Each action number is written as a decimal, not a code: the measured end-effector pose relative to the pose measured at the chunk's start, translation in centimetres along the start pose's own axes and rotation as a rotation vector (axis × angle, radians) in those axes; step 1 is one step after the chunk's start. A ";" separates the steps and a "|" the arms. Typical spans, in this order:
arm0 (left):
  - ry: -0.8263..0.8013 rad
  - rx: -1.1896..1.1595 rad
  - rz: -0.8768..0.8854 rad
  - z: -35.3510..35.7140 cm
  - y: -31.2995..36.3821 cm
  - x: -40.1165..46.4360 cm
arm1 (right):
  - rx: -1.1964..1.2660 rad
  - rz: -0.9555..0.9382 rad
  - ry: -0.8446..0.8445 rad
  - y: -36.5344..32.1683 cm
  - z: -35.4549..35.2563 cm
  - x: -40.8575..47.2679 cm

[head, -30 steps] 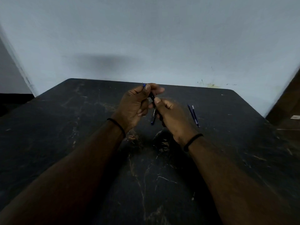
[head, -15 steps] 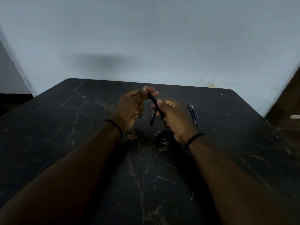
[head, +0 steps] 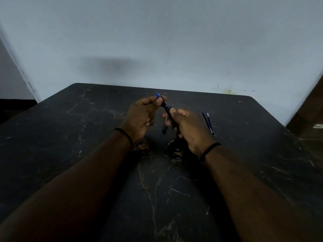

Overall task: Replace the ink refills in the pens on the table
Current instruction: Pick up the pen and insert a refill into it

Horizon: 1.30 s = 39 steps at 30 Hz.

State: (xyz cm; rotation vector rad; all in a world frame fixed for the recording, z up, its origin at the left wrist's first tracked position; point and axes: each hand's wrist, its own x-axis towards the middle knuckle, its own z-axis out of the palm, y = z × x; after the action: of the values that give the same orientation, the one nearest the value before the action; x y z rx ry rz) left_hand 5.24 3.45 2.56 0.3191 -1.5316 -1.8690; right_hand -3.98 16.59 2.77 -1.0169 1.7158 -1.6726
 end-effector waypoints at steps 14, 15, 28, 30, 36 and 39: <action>0.021 0.019 0.017 -0.3 -0.4 0.3 | 0.000 -0.001 -0.013 0.5 0.2 0.2; 0.019 0.018 0.018 -0.2 -0.4 0.3 | 0.004 -0.007 -0.008 0.6 0.1 0.2; 0.031 0.036 0.023 -0.2 0.1 0.1 | 0.010 -0.042 0.023 -0.3 0.2 -0.7; 0.032 0.044 0.025 -0.2 0.1 0.0 | -0.043 -0.068 0.060 -0.3 0.3 -0.8; 0.068 0.069 0.023 -0.3 0.1 0.1 | -0.168 -0.144 0.148 0.0 0.4 -0.8; 0.080 0.090 0.026 -0.2 0.2 0.0 | -0.199 -0.160 0.165 0.2 0.4 -0.6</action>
State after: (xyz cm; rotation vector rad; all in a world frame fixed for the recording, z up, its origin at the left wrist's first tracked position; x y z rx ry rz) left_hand 5.42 3.26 2.72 0.4086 -1.5605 -1.7502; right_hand -3.37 16.85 2.49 -1.1616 1.9863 -1.7533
